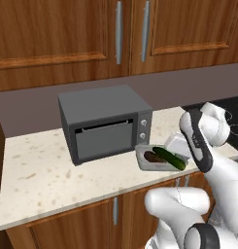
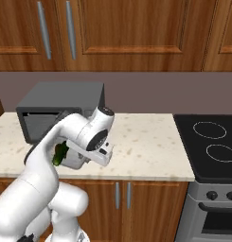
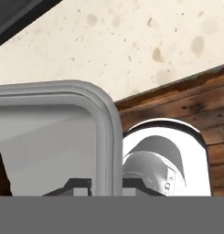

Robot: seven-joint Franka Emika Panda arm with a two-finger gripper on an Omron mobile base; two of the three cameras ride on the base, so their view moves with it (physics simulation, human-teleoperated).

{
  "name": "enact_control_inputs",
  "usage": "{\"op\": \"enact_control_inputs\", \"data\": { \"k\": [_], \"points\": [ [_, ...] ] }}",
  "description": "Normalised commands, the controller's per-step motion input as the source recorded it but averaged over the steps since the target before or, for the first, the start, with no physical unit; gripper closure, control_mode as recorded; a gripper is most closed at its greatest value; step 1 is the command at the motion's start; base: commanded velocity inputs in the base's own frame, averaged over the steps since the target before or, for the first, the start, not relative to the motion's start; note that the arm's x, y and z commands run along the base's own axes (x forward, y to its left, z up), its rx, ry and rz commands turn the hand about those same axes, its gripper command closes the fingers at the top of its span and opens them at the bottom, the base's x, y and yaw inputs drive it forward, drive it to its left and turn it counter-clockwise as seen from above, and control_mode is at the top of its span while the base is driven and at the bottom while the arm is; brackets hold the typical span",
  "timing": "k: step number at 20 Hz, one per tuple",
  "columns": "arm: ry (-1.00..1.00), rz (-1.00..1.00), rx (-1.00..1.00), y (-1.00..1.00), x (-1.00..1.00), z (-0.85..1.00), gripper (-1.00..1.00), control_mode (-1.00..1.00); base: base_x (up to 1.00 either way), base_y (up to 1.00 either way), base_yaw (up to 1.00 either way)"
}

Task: Take the sweet potato and cucumber out of the freezer and place them in the tupperware container on the counter. Then put the tupperware containing the vegetables back in the freezer.

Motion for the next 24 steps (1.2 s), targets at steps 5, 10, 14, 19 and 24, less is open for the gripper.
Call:
{"op": "enact_control_inputs", "data": {
  "k": [5,10,14,19,24],
  "points": [
    [-0.02,-0.26,0.00,0.00,-0.80,0.75,1.00,-1.00,0.00,0.00,0.00],
    [0.00,-0.20,0.00,-0.01,-0.65,0.90,1.00,-1.00,0.00,0.00,0.00],
    [0.00,-0.09,0.00,0.07,-0.40,0.89,1.00,-1.00,0.00,0.00,0.00],
    [0.06,0.00,-0.03,0.58,-0.15,0.61,1.00,-1.00,0.00,0.00,0.00],
    [0.10,0.00,-0.06,0.66,-0.12,0.35,1.00,-1.00,0.00,0.00,0.00]
  ]
}}
